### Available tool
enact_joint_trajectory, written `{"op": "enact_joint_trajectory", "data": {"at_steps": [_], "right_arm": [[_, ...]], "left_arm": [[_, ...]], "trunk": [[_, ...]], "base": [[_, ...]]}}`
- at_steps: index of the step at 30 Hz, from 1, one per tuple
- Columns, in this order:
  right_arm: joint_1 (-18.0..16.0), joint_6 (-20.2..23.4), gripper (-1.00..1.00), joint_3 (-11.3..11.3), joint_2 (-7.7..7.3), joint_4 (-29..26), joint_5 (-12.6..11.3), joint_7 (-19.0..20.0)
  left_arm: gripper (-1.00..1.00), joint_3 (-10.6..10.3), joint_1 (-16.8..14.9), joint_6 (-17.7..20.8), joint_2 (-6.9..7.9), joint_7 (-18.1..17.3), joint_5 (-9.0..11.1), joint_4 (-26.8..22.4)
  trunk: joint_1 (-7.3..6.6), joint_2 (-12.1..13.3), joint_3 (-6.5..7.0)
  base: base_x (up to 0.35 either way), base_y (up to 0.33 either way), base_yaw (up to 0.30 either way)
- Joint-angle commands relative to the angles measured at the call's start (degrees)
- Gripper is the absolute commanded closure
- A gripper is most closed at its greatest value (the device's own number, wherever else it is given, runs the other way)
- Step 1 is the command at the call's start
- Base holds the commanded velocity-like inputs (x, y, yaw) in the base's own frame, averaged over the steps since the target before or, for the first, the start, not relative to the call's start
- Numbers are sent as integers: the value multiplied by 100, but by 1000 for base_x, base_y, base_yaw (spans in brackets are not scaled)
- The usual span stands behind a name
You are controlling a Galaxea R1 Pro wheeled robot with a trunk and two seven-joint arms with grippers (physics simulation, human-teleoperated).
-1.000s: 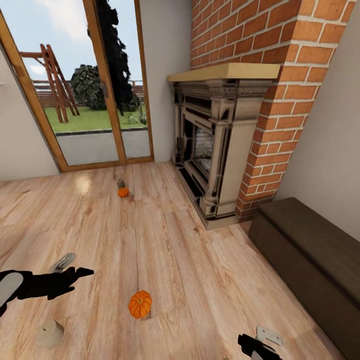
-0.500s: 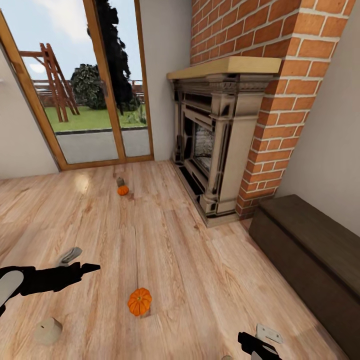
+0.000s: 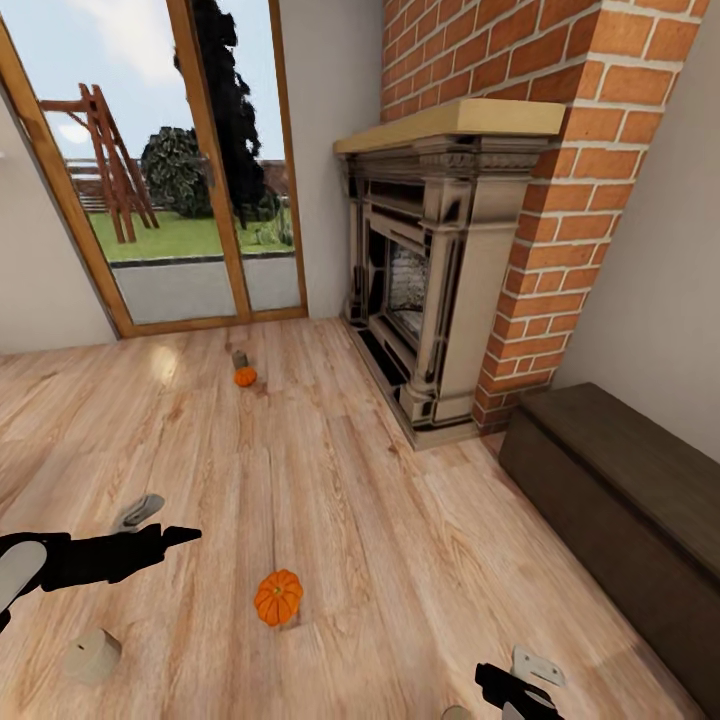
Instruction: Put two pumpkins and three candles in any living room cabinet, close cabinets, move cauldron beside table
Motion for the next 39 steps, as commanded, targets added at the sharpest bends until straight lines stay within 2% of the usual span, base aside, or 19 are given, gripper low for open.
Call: {"op": "enact_joint_trajectory", "data": {"at_steps": [1,12,15,18,21,23,39], "right_arm": [[-2,-19,-100,50,-2,-3,-61,-22],[-2,-16,-100,57,3,-3,-57,-23],[-2,-13,-100,148,5,1,-54,-28],[-2,-10,-100,532,31,5,-55,-50],[-2,-10,-100,1022,182,26,-63,-83],[-2,-11,-100,1128,224,41,-67,-88],[-2,-21,-100,1216,261,7,-53,-92]], "left_arm": [[-100,-7,-4,11,2,15,31,-1],[-100,-7,-4,19,-4,-1,43,-5],[-100,-7,-4,20,-2,-2,41,-2],[-100,-7,-4,20,-6,-2,44,-5],[-100,-7,-4,20,-9,-2,41,-5],[-100,-7,-4,20,-9,-2,41,-1],[-100,-7,-3,17,-24,-2,37,-1]], "trunk": [[22,-44,-23],[263,-485,-221],[329,-605,-275],[395,-726,-329],[461,-846,-382],[505,-926,-418],[856,-1568,-706]], "base": [[0,0,0],[0,0,0],[0,0,0],[0,0,0],[0,0,0],[0,0,0],[0,0,0]]}}
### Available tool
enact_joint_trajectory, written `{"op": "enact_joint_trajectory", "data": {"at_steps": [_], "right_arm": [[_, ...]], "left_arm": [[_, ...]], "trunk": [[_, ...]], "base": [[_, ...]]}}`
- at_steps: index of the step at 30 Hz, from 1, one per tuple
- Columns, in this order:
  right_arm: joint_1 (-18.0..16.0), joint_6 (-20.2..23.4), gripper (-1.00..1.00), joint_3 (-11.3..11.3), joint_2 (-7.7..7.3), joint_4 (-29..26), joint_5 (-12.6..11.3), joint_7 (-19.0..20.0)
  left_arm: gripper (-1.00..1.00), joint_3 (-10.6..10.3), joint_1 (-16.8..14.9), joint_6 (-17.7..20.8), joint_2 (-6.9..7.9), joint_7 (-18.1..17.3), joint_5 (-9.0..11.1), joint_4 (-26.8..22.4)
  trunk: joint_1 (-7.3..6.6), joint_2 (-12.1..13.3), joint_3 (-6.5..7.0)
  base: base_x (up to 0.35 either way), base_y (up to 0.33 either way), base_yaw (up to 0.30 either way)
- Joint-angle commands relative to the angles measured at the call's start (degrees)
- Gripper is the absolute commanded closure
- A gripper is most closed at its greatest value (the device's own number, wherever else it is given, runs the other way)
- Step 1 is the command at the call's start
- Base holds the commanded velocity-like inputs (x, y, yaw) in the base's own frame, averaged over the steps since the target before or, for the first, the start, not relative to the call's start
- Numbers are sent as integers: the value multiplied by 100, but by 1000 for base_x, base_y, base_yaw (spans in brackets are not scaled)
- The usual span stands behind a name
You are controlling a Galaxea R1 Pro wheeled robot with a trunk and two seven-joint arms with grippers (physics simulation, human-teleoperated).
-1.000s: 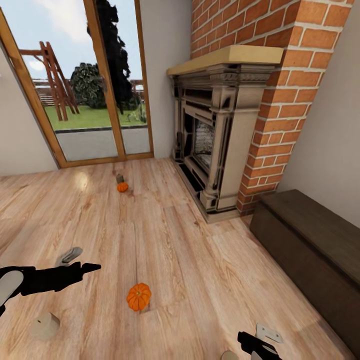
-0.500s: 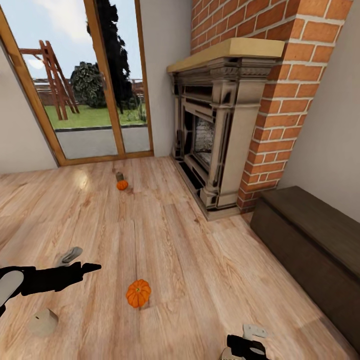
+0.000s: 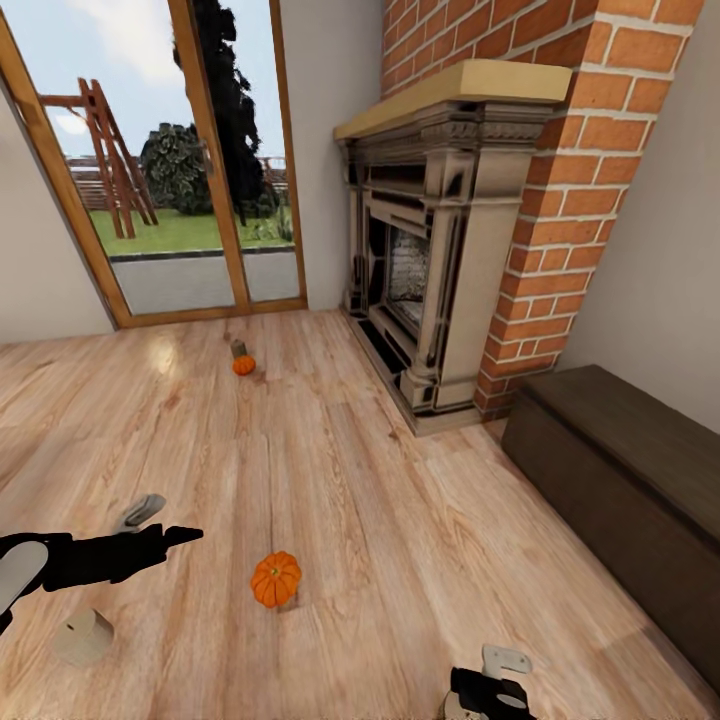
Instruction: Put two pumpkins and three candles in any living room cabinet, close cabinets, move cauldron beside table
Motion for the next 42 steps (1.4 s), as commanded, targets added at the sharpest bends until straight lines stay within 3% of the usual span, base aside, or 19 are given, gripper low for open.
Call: {"op": "enact_joint_trajectory", "data": {"at_steps": [1,10,18,30,42], "right_arm": [[-4,-24,-100,50,5,1,-60,-24],[-4,-33,-100,59,55,0,-23,-24],[-4,-41,-100,52,116,0,261,-24],[-4,-38,-100,51,114,9,284,-24],[-4,-42,-100,51,114,18,284,-24]], "left_arm": [[-100,-7,-5,10,3,18,26,-4],[-100,-7,-4,8,2,18,26,3],[-100,-7,-4,7,1,18,26,12],[-100,-11,-1,5,-11,18,26,4],[-100,-13,-2,4,-16,18,26,2]], "trunk": [[22,-44,-23],[219,-405,-185],[395,-726,-329],[658,-1207,-544],[689,-1223,-810]], "base": [[0,0,0],[0,0,0],[0,0,0],[0,0,0],[0,0,0]]}}
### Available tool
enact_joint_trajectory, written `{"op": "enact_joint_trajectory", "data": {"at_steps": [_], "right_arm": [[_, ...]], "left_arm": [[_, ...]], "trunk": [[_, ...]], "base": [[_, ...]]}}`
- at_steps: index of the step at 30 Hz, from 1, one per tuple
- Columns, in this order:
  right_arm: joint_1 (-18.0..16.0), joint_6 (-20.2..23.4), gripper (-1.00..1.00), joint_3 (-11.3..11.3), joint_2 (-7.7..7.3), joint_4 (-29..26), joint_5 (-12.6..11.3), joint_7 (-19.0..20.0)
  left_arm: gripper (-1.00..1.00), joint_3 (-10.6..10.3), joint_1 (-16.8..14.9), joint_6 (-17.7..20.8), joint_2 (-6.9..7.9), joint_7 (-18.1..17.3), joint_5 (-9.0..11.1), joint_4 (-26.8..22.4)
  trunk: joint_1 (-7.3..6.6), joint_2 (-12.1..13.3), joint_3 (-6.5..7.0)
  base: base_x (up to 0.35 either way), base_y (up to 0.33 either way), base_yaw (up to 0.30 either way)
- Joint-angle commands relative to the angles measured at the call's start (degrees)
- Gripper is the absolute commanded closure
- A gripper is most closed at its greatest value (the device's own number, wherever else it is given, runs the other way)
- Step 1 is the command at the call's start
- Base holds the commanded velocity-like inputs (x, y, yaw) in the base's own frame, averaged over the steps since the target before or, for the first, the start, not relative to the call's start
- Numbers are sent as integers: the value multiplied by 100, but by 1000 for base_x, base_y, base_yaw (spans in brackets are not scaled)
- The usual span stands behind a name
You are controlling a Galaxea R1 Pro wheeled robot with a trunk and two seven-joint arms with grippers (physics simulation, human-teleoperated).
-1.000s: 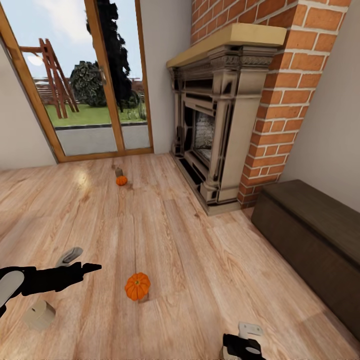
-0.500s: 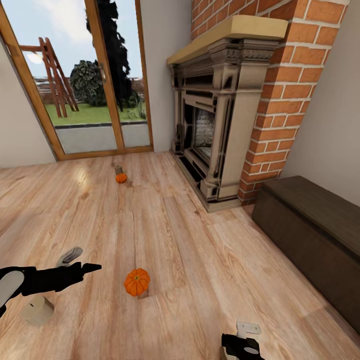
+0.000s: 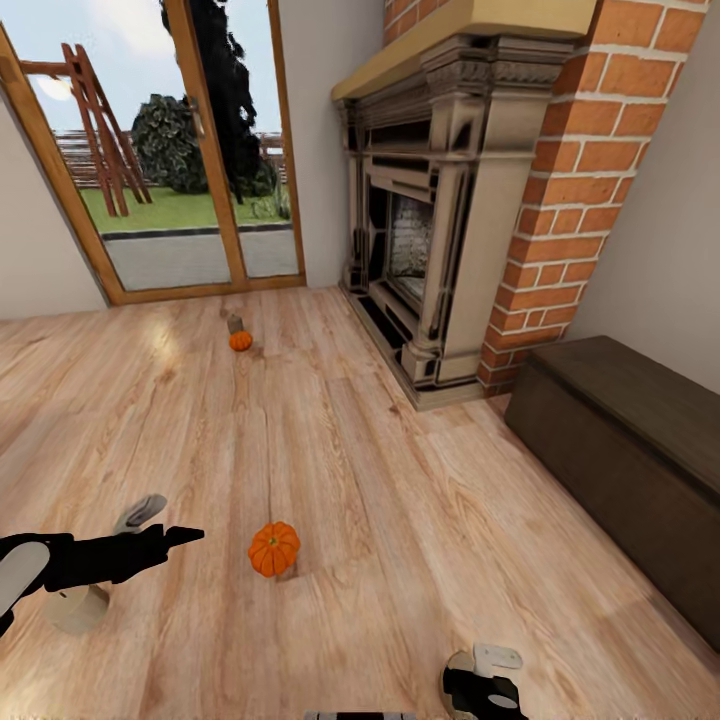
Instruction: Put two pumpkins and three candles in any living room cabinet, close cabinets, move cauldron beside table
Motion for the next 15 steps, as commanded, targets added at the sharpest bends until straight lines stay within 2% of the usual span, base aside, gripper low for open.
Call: {"op": "enact_joint_trajectory", "data": {"at_steps": [1,15], "right_arm": [[-4,-24,-100,49,0,2,-60,-24],[-4,-204,-100,49,8,-7,-60,-24]], "left_arm": [[-100,-8,-4,10,4,18,26,-2],[-100,-9,-5,10,4,18,26,1]], "trunk": [[1,-4,-28],[37,-22,-338]], "base": [[0,0,0],[0,0,0]]}}
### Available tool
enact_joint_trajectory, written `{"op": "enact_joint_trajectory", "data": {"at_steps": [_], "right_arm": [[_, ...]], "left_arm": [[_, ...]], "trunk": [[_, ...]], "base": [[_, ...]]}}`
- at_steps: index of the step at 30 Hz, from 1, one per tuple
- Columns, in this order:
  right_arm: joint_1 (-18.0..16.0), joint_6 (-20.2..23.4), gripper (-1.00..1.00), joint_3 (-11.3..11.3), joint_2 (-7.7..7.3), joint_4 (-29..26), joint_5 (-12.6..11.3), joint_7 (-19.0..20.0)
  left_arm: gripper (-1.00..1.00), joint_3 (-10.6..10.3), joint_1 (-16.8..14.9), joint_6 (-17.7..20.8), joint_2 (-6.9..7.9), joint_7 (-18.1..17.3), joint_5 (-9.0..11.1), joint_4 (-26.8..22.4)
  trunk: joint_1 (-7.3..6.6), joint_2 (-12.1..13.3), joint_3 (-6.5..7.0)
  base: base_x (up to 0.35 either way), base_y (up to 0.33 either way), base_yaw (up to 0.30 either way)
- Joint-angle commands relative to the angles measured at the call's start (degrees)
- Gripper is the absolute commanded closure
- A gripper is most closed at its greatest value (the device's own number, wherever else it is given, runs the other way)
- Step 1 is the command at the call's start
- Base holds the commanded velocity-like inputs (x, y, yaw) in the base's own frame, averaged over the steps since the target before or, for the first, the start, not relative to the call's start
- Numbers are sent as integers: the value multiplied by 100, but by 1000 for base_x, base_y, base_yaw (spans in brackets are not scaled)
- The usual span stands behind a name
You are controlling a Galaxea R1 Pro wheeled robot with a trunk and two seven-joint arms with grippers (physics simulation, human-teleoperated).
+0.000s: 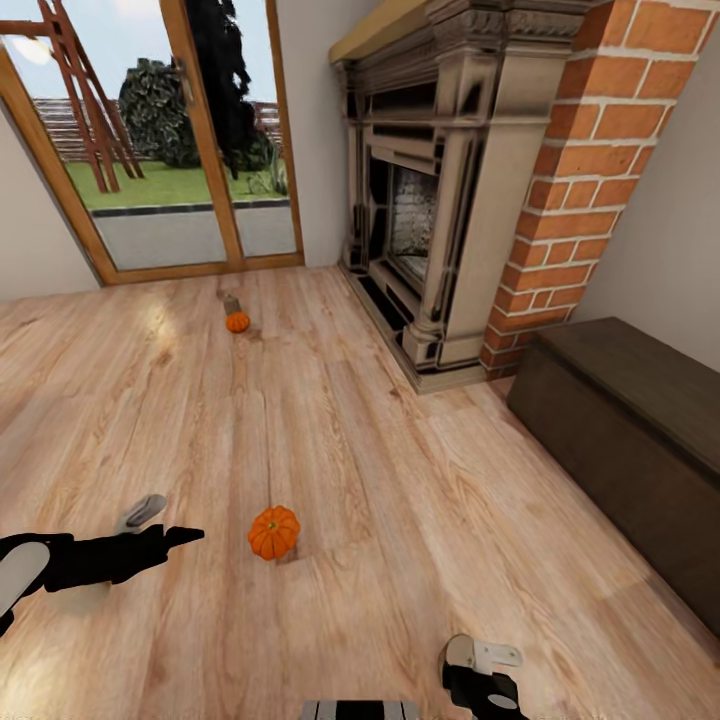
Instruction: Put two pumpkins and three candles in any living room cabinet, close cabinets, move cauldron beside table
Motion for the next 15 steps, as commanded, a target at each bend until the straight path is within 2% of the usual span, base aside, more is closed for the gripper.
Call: {"op": "enact_joint_trajectory", "data": {"at_steps": [1,15], "right_arm": [[-4,-25,-100,50,0,2,-59,-24],[-4,-37,-100,50,0,2,-59,-24]], "left_arm": [[-100,-7,-3,10,4,18,26,-2],[-100,-9,-2,10,-4,18,26,-3]], "trunk": [[1,-4,-27],[37,-22,-337]], "base": [[0,0,0],[0,0,0]]}}
